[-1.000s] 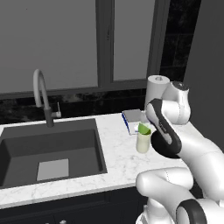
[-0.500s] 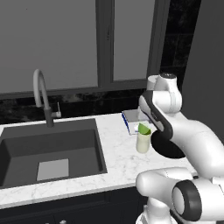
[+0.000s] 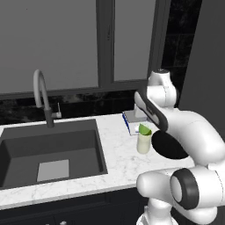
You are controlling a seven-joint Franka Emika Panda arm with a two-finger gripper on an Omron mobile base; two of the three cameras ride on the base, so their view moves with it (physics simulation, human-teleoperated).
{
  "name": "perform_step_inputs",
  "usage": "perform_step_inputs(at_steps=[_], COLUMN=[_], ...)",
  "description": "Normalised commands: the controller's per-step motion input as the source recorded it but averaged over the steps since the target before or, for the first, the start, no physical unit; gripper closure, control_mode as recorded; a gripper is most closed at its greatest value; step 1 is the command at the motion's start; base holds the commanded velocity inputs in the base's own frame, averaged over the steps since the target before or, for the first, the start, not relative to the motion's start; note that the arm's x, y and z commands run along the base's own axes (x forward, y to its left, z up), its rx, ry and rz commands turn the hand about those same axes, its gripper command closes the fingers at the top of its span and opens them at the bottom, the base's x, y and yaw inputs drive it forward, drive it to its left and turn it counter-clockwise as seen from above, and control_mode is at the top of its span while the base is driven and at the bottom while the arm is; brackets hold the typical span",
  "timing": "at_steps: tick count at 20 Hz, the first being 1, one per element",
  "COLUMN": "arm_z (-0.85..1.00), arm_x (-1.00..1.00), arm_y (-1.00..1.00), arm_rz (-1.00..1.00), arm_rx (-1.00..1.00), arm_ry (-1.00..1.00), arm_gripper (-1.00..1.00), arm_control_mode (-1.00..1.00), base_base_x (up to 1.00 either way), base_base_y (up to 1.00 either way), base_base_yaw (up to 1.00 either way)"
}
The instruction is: Grab a lemon wedge from the fridge and one ice cube from the ice bowl, and put them in the glass of lemonade.
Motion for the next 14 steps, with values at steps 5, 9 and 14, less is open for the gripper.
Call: perform_step_inputs(at_steps=[5,9,14], arm_z=[-0.14,-0.07,0.0], arm_x=[0.13,0.01,0.06], arm_y=[0.0,0.0,0.0], arm_rz=[0.0,0.0,0.0], arm_rx=[0.0,0.0,0.0], arm_ry=[0.06,0.01,0.0], arm_gripper=[1.0,1.0,1.0], arm_control_mode=[-1.0,-1.0,-1.0], base_base_x=[0.0,0.0,0.0], base_base_y=[0.0,0.0,0.0], base_base_yaw=[0.0,0.0,0.0])
